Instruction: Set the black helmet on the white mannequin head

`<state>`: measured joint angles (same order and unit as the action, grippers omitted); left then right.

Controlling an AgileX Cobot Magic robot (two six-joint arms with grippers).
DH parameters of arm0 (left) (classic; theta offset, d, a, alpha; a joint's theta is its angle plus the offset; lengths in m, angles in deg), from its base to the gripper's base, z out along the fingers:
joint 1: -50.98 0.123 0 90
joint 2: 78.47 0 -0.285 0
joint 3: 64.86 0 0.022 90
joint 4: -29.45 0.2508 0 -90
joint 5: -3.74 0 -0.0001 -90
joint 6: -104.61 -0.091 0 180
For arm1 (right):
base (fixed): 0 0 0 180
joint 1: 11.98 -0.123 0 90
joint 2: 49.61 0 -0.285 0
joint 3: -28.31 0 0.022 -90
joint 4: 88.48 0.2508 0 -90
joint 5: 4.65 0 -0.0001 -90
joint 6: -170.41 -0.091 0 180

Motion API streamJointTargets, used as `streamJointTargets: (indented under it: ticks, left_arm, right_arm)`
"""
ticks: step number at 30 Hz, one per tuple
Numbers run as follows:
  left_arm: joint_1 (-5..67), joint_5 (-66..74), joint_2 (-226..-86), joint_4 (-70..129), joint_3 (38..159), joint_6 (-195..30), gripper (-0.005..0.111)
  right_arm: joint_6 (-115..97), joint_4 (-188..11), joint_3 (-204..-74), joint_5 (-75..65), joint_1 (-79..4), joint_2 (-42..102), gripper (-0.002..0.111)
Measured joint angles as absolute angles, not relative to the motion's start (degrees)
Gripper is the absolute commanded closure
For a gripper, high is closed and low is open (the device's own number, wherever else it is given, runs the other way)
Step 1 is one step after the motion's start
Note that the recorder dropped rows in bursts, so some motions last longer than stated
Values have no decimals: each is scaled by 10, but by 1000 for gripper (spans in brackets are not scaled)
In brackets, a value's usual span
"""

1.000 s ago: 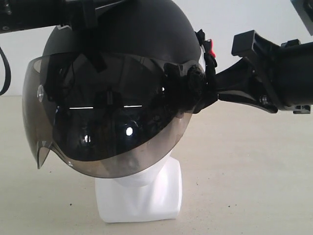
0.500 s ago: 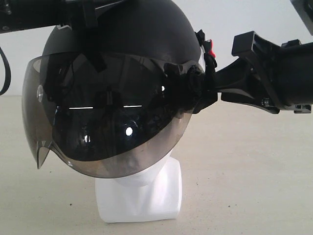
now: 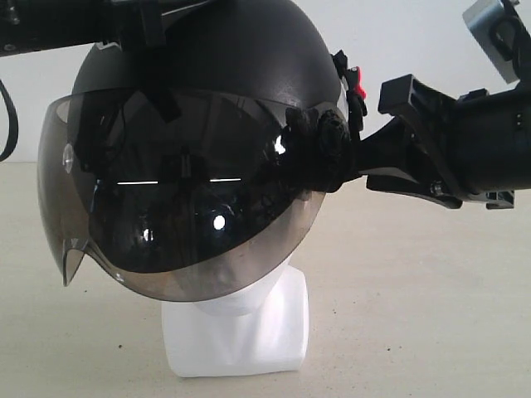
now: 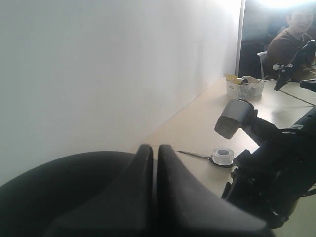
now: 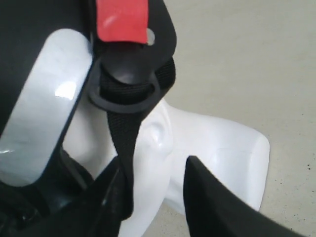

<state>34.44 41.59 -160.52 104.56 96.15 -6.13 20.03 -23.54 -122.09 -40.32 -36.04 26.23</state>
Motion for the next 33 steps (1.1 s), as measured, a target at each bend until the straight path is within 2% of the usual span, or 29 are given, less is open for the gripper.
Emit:
streamJointTargets:
  ticks: [2, 5, 6, 15, 33]
  left_arm:
    - [344, 416, -1605, 1046, 962, -61, 102]
    - [344, 416, -1605, 1046, 962, -61, 102]
    - [344, 416, -1605, 1046, 962, -61, 102]
    - [344, 416, -1605, 1046, 962, -61, 102]
    - [344, 381, -1570, 1108, 956, -41, 102]
  right_arm:
    - [199, -235, -1221, -402, -360, 262, 83]
    - [198, -233, -1221, -401, -360, 262, 106]
    - [197, -231, -1221, -402, -360, 262, 108]
    - [202, -224, -1223, -407, -360, 262, 108]
    - [200, -255, -1225, -331, -362, 309, 108]
